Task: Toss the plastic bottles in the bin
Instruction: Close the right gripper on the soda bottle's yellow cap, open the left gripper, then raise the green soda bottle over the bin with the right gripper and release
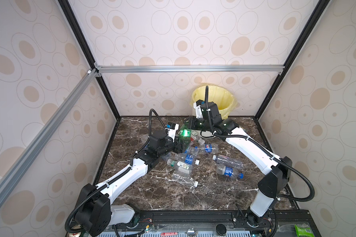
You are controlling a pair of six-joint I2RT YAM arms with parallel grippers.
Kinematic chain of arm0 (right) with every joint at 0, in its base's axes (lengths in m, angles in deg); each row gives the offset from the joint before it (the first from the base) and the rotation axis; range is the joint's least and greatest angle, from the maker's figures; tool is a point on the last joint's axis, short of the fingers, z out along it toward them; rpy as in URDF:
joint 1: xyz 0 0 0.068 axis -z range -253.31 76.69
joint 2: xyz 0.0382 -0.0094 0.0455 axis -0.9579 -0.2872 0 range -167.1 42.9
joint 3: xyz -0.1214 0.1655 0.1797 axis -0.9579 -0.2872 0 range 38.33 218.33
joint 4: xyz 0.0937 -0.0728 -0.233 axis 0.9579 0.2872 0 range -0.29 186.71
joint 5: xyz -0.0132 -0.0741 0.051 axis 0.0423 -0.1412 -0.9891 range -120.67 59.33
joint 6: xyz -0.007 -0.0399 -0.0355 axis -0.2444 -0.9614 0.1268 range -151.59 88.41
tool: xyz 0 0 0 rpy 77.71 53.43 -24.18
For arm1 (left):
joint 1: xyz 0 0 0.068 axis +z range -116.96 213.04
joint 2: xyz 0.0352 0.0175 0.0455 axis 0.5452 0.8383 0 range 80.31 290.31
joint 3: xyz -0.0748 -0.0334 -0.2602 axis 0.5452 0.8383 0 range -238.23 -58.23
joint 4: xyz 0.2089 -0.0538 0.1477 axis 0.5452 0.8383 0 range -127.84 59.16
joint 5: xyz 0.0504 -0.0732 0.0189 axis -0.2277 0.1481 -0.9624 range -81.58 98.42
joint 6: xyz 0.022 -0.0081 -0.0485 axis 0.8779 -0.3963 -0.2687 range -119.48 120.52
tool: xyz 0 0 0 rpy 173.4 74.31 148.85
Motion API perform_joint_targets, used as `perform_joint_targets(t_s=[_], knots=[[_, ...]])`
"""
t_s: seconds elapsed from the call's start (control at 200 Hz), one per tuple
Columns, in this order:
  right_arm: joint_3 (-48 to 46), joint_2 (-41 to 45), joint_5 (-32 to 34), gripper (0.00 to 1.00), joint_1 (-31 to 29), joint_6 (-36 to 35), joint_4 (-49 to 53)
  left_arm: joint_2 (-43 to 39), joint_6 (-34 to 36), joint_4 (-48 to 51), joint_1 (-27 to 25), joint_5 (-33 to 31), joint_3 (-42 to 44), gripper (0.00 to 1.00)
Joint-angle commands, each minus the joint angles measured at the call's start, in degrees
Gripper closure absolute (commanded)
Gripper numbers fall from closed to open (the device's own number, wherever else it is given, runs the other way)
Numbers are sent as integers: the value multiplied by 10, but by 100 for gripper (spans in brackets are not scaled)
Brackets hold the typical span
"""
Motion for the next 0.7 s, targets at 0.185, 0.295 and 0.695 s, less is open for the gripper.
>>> perform_joint_targets(t_s=[0.185,0.295,0.695], knots=[[25,-3,34,93,3,-27,14,3,9,-4,-5,7,-13,12],[37,-6,51,92,2,-42,22,2,10,-4,-4,3,-12,4],[143,-5,141,92,9,-140,58,11,56,50,-4,-51,-71,1]])
